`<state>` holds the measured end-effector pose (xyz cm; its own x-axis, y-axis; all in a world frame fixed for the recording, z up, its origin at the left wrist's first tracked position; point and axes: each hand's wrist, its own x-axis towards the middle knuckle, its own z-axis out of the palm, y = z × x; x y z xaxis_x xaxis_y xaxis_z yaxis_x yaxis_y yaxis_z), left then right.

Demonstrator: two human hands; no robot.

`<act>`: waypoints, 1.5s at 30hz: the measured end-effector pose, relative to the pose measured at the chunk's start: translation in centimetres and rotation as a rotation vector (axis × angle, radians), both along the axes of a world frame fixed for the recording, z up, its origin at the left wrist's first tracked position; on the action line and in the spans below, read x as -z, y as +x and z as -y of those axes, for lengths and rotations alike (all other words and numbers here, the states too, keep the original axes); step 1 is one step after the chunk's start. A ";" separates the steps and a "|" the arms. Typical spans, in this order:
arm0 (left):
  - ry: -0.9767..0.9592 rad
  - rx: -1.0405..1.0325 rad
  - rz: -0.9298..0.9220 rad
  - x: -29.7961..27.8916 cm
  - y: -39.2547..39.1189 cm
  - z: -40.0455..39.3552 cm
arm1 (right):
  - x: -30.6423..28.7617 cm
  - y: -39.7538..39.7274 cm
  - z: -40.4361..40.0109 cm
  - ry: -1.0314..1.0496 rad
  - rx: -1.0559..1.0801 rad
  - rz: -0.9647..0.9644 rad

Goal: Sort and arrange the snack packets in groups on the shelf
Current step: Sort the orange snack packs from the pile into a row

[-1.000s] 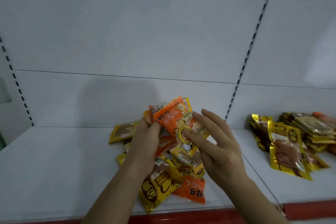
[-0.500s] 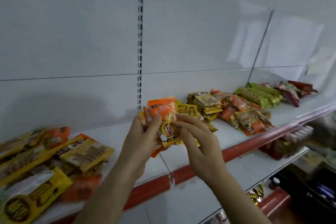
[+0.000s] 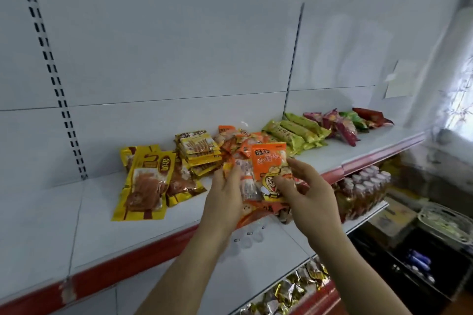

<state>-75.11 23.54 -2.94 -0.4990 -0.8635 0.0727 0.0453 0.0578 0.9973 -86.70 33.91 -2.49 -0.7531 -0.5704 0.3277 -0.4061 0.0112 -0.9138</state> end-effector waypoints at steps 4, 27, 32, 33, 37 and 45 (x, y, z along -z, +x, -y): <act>-0.083 -0.017 0.111 -0.1 -3.4 1.3 | 0.5 -4.2 2.1 0.012 0.024 -0.006; -0.819 -0.469 0.890 -1.0 -17.5 13.4 | 1.1 -21.3 15.6 0.337 -0.253 -0.613; -0.819 -0.577 0.897 -0.4 -17.8 12.8 | 1.4 -23.0 14.9 0.338 -0.412 -0.628; -0.821 -0.594 0.880 -0.3 -17.8 12.4 | 1.5 -23.3 14.6 0.339 -0.434 -0.629; -0.882 -0.656 0.850 0.1 -18.1 10.5 | 2.1 -24.4 13.4 0.328 -0.515 -0.665; -0.874 -0.656 0.960 0.3 -17.6 8.0 | 0.9 -25.1 12.6 0.329 -0.533 -0.783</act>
<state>-92.69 15.50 -3.24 -0.1981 -0.8070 0.5563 -0.8784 0.3981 0.2646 -111.77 21.29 -3.39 -0.0125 -0.9222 0.3864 -0.9174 -0.1432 -0.3714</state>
